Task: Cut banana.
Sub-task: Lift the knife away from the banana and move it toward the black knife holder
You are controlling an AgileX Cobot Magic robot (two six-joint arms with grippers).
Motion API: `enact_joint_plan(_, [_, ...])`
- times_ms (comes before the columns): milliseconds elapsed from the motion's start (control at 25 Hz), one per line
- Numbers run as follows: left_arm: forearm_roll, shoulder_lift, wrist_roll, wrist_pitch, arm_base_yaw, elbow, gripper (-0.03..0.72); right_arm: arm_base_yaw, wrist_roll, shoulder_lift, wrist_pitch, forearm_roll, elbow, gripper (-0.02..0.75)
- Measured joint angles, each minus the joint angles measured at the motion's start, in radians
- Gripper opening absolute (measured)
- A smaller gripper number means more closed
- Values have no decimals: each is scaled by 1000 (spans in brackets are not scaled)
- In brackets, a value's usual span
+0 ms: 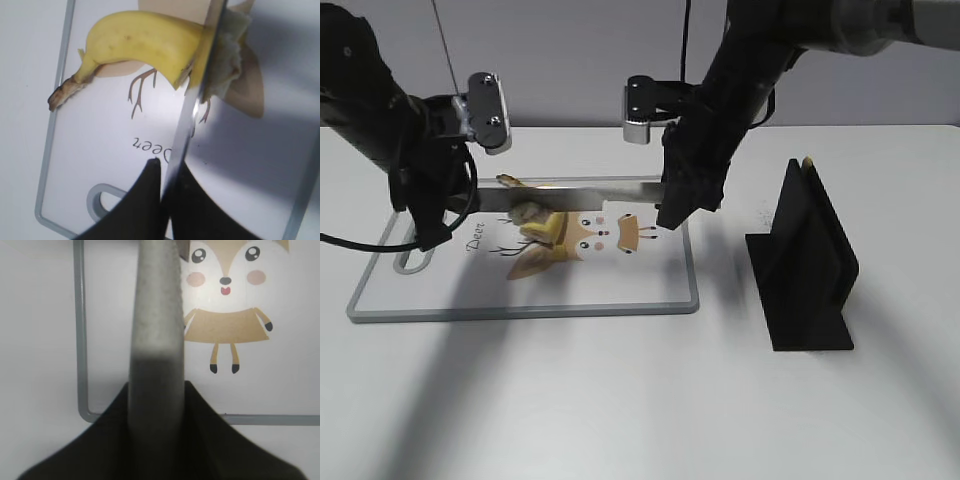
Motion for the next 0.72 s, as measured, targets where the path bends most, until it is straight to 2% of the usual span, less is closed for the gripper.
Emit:
enact_joint_plan(600, [-3,-33,-2,51,0,0,27,0,3,-14,36,13,0,200])
enact_joint_plan(720, [-22,-40,-8,49,0,0,77,0,6,-28,44,12,0,198])
